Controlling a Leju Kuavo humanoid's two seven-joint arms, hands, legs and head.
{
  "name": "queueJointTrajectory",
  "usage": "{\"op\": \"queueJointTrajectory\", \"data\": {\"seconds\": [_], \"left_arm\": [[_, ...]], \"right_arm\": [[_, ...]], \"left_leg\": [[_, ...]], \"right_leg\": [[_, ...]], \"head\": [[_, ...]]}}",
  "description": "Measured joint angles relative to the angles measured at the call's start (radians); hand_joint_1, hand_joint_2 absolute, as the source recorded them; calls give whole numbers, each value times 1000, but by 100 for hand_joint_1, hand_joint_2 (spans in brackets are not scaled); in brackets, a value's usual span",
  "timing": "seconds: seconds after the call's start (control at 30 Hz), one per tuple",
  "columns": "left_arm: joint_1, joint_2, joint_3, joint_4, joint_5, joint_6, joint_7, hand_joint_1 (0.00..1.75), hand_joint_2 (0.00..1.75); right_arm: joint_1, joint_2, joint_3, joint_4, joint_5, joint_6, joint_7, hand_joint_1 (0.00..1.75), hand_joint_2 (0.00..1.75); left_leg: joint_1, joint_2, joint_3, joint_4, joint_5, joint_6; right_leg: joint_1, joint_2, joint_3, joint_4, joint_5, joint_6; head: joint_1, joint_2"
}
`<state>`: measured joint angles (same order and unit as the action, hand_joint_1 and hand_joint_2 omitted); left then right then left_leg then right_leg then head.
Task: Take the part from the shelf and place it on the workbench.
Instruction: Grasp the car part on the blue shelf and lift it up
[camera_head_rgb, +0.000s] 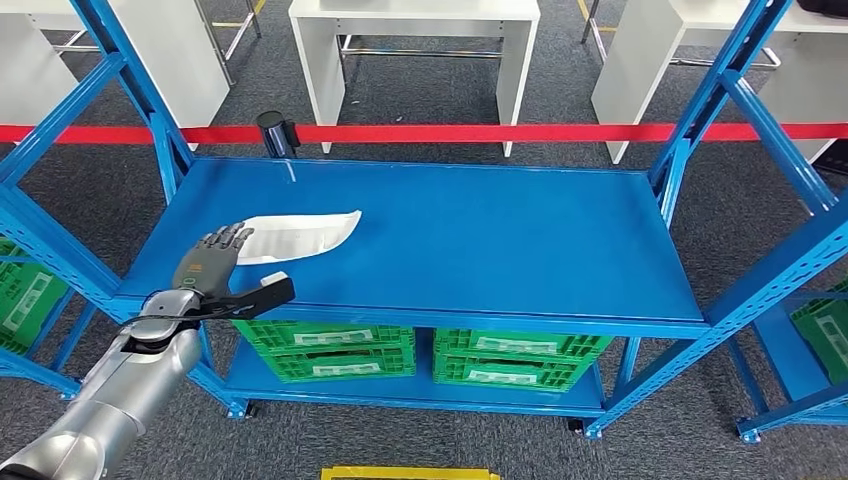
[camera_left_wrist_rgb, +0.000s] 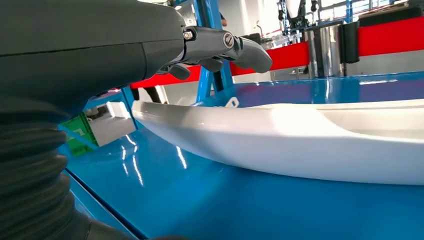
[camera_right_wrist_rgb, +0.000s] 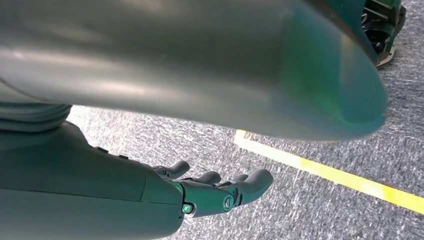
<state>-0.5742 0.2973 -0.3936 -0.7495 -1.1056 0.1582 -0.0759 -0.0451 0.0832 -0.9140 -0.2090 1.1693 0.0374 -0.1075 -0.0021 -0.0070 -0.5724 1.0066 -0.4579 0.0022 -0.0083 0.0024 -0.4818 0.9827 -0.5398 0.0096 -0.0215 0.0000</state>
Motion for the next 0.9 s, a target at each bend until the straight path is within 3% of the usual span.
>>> {"op": "queueJointTrajectory", "data": {"seconds": [0.27,0.57,0.9], "left_arm": [[-8,-1,13,18,-13,9,-9,0,175],[-85,-46,13,111,-25,9,-26,0,175],[-109,-70,12,165,-25,15,-30,0,175]], "right_arm": [[-1,0,-4,0,9,4,0,0,0],[-2,0,-6,0,14,8,0,0,0],[-3,0,-6,0,26,10,0,0,0]], "left_leg": [[0,0,0,0,0,0],[0,0,0,0,0,0],[0,0,0,0,0,0]], "right_leg": [[0,0,0,0,0,0],[0,0,0,0,0,0],[0,0,0,0,0,0]], "head": [[0,0],[0,0],[0,0]]}}
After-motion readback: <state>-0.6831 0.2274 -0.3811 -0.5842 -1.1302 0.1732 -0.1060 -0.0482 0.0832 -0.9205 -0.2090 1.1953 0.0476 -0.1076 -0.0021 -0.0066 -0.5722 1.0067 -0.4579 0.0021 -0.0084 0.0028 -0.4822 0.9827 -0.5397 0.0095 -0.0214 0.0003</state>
